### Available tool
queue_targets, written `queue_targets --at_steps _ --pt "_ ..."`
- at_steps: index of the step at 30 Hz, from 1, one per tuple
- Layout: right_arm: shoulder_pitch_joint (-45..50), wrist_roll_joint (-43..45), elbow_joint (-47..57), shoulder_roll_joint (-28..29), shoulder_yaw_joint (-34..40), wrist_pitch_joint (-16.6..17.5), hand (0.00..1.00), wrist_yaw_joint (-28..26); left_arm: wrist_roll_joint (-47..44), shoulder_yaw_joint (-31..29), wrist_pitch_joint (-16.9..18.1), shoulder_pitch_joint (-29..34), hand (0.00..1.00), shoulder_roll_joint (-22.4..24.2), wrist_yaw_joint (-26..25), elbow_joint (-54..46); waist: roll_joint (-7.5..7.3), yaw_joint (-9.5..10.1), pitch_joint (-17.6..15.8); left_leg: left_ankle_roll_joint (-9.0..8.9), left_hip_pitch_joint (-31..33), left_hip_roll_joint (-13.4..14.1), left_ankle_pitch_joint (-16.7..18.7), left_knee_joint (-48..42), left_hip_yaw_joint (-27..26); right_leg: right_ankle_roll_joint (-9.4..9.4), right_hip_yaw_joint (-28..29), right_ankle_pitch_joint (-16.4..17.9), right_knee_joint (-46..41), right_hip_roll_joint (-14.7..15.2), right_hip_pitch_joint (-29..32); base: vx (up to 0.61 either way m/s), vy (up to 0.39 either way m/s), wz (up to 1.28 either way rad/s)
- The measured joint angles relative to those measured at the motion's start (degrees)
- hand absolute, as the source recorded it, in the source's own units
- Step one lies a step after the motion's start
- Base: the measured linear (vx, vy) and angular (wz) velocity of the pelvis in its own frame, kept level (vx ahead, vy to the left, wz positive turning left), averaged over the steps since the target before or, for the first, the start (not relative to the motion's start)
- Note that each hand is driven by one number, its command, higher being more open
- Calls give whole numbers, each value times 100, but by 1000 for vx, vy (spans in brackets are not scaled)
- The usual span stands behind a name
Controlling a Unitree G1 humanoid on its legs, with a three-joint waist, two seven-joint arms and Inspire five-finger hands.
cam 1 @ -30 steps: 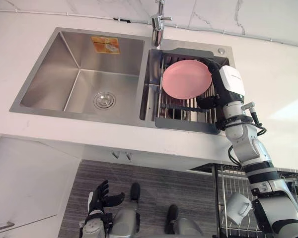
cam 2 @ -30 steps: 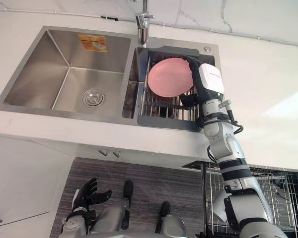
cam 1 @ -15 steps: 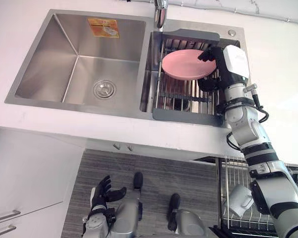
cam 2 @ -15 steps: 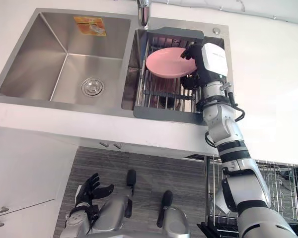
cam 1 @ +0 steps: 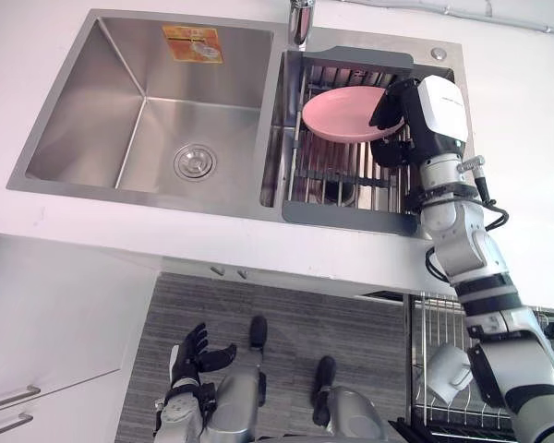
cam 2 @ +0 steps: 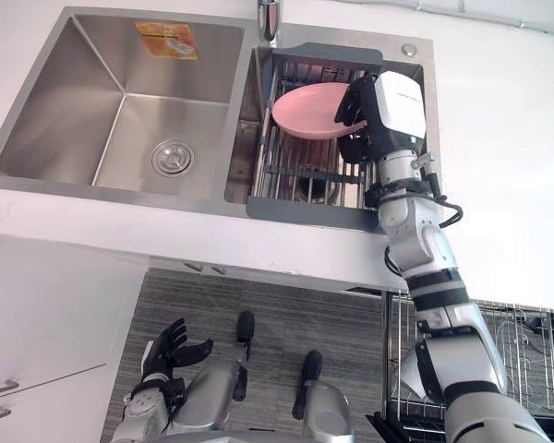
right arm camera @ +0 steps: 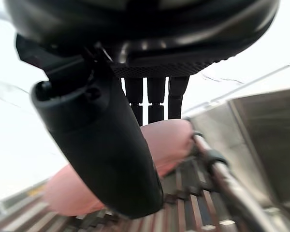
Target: Walk over to the sink, pick up the cup, carry it to the dishwasher, place the cup inside the dishwasher, then close the dishwasher door
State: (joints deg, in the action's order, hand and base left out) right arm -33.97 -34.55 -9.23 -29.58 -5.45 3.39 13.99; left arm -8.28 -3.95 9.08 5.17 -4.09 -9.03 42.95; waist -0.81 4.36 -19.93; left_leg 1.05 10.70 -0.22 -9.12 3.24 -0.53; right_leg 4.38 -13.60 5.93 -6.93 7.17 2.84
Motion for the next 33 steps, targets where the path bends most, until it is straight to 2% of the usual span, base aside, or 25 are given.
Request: queue_targets --at_steps 7,10,13,17,19,21,24,26,28,30,31,33 --pt "1283 -39 1598 307 461 328 30 187 71 -4 -11 29 90 -27 6 17 -52 -122 32 12 -411 5 74 172 -264 1 259 0 -6 27 -196 26 -4 -19" --pt "1844 -40 2054 431 640 472 30 211 163 -3 -32 50 90 -76 24 69 -123 -258 75 9 -552 6 117 174 -402 5 378 -1 14 39 -277 19 1 -25" --pt "2535 -44 2488 658 974 501 30 228 183 -2 -53 83 90 -170 49 170 -271 -385 236 -13 -678 21 172 175 -497 8 457 1 99 30 -390 17 -9 -17" --pt "3283 -43 2992 790 1545 608 30 369 288 73 -84 112 90 -159 71 249 -301 -534 495 -23 -719 38 179 174 -537 18 518 -6 142 18 -418 10 -11 -9" --pt "3524 -45 3138 946 1859 655 30 442 385 89 -85 116 90 -160 75 259 -306 -586 515 -29 -807 62 201 173 -598 19 575 -7 141 2 -485 -22 -5 -16" --pt "3671 -46 3177 1113 2031 666 30 529 387 97 -84 191 90 -158 76 276 -299 -632 599 -24 -852 106 228 172 -761 26 742 -26 131 -27 -434 -42 1 -44" --pt "3854 -78 3179 1311 2240 658 30 642 383 103 -84 279 90 -159 71 384 -288 -705 627 -62 -894 172 316 88 -1200 39 1302 -102 77 -90 -156 -55 27 -94" --pt "3921 -195 3126 1460 2323 481 30 763 365 70 -87 296 90 -170 48 471 -292 -712 628 -59 -876 213 444 -10 -1808 91 1996 -265 80 -161 181 -42 49 -148" --pt "3947 -312 2977 1555 2398 335 30 842 373 40 -85 316 90 -177 34 477 -303 -828 623 -28 -833 232 641 -230 -2234 168 2328 -337 190 -160 331 -31 48 -143" --pt "4147 -337 2777 1656 2621 209 30 912 372 -7 -83 312 90 -180 34 476 -294 -864 619 57 -682 384 948 -802 -2610 -249 1697 -329 129 99 458 3 63 -115" --pt "4310 -335 2680 1734 2739 71 30 912 372 -90 -83 307 90 -190 26 476 -285 -874 614 47 -546 579 1180 -1280 -2792 -668 1211 -409 -108 215 587 48 56 -89" --pt "4615 -327 2600 1810 2868 -22 30 898 372 -239 -93 299 90 -220 26 485 -292 -958 607 -42 -418 788 1544 -1892 -2889 -450 872 -528 -459 224 760 38 44 -78"
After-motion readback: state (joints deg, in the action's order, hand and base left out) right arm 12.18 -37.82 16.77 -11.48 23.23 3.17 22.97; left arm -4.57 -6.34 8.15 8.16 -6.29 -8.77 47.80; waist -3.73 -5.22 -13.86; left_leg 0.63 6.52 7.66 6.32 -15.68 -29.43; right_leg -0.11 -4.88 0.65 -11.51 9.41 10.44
